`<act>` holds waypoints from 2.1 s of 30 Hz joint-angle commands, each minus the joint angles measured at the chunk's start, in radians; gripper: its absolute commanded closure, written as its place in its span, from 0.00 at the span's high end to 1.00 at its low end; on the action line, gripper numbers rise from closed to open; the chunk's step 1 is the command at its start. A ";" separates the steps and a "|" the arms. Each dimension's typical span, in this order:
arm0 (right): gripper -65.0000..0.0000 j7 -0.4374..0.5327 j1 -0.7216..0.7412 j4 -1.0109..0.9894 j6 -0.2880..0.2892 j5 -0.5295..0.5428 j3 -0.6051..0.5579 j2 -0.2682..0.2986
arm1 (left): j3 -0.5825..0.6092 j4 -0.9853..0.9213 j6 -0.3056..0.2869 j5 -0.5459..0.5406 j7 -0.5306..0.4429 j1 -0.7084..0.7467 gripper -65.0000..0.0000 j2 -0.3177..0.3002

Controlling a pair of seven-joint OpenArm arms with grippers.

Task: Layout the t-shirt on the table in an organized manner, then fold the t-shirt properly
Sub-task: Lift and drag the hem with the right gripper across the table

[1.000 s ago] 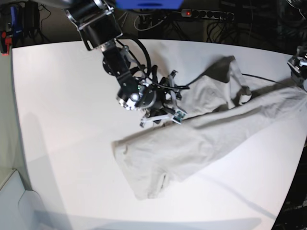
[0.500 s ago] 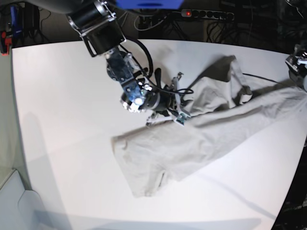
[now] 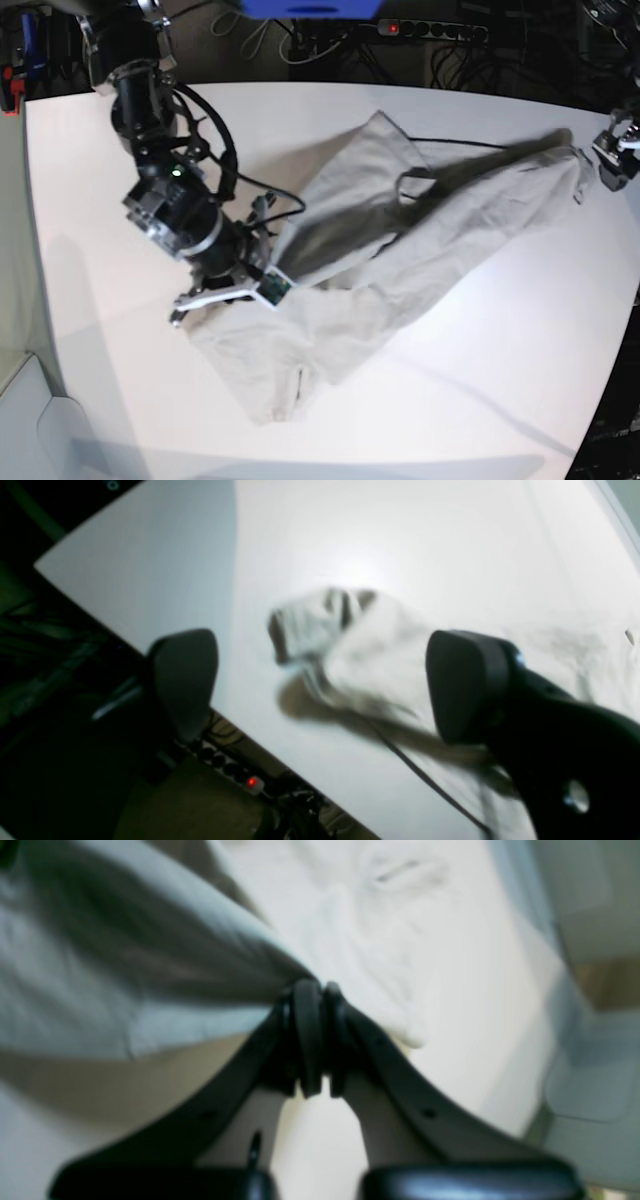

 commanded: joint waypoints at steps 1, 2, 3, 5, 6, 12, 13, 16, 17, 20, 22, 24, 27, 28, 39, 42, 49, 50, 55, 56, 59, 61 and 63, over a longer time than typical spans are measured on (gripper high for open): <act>0.00 0.017 0.021 0.031 0.030 0.001 0.035 0.006 | 0.004 0.014 0.000 -0.014 -0.016 -0.016 1.00 -0.006; 0.00 0.017 0.027 0.041 0.062 0.001 0.076 0.003 | 0.014 0.016 0.000 -0.014 -0.016 -0.023 1.00 -0.001; 0.00 0.017 0.030 0.052 0.081 -0.001 0.113 0.000 | 0.025 0.016 0.000 -0.014 -0.016 -0.024 1.00 0.002; 0.00 0.017 0.058 0.072 0.081 -0.001 0.178 -0.002 | 0.048 0.016 0.000 -0.014 -0.016 -0.024 1.00 0.005; 0.00 0.017 0.076 0.072 0.081 -0.001 0.204 -0.005 | 0.056 0.016 0.000 -0.014 -0.016 -0.024 1.00 0.005; 0.00 0.017 0.226 0.070 0.081 -0.001 0.386 -0.014 | 0.076 0.016 0.000 -0.014 -0.016 -0.023 1.00 0.005; 0.00 0.017 0.251 0.069 0.081 -0.001 0.414 -0.010 | 0.074 0.016 0.000 -0.014 -0.016 -0.021 1.00 0.005; 0.00 0.017 0.277 0.046 0.081 -0.001 0.474 0.036 | 0.071 0.016 0.000 -0.014 -0.016 -0.021 1.00 0.005; 0.00 0.017 0.277 0.038 0.081 -0.001 0.481 0.056 | 0.071 0.016 0.000 -0.014 -0.016 -0.021 1.00 0.005; 0.00 0.018 0.268 0.035 0.081 -0.001 0.495 0.096 | 0.074 0.016 0.000 -0.014 -0.016 -0.026 1.00 0.005; 0.00 0.020 0.253 0.040 0.081 -0.001 0.523 0.105 | 0.076 0.016 0.000 -0.014 -0.016 -0.029 1.00 0.006; 0.00 0.018 0.254 0.043 0.081 -0.001 0.561 0.105 | 0.089 0.016 0.000 -0.014 -0.016 -0.039 1.00 0.008; 0.00 0.018 0.254 0.031 0.081 -0.002 0.647 0.130 | 0.112 0.017 0.000 -0.014 -0.016 -0.044 1.00 0.006; 0.00 0.018 0.251 0.020 0.081 -0.002 0.670 0.130 | 0.112 0.017 0.000 -0.014 -0.016 -0.047 1.00 0.006; 0.00 0.017 0.299 0.052 0.081 0.001 0.606 0.159 | 0.169 0.017 0.000 -0.014 -0.018 -0.072 1.00 0.019; 0.00 0.017 0.319 0.066 0.081 -0.001 0.517 0.147 | 0.178 0.017 0.000 -0.014 -0.018 -0.072 1.00 0.028; 0.00 -0.101 0.454 0.064 0.081 -0.002 0.279 0.050 | 0.175 0.016 0.000 -0.014 -0.018 -0.067 1.00 0.028; 0.00 -0.117 0.481 0.063 0.081 -0.002 0.257 0.033 | 0.175 0.016 0.000 -0.014 -0.018 -0.065 1.00 0.028; 0.00 -0.172 0.604 0.061 0.081 -0.110 0.116 -0.076 | 0.174 0.016 0.000 -0.014 -0.018 -0.062 1.00 0.028; 0.00 -0.172 0.621 0.061 0.081 -0.130 0.099 -0.102 | 0.174 0.016 0.000 -0.014 -0.018 -0.061 1.00 0.028; 0.00 -0.177 0.685 0.061 0.081 -0.180 0.062 -0.175 | 0.174 0.016 0.000 -0.014 -0.018 -0.061 1.00 0.028; 0.00 -0.177 0.725 0.060 0.081 -0.228 0.041 -0.221 | 0.174 0.016 0.000 -0.014 -0.018 -0.061 1.00 0.028; 0.00 -0.177 0.777 0.040 0.081 -0.268 0.035 -0.266 | 0.174 0.016 0.000 -0.014 -0.018 -0.061 1.00 0.026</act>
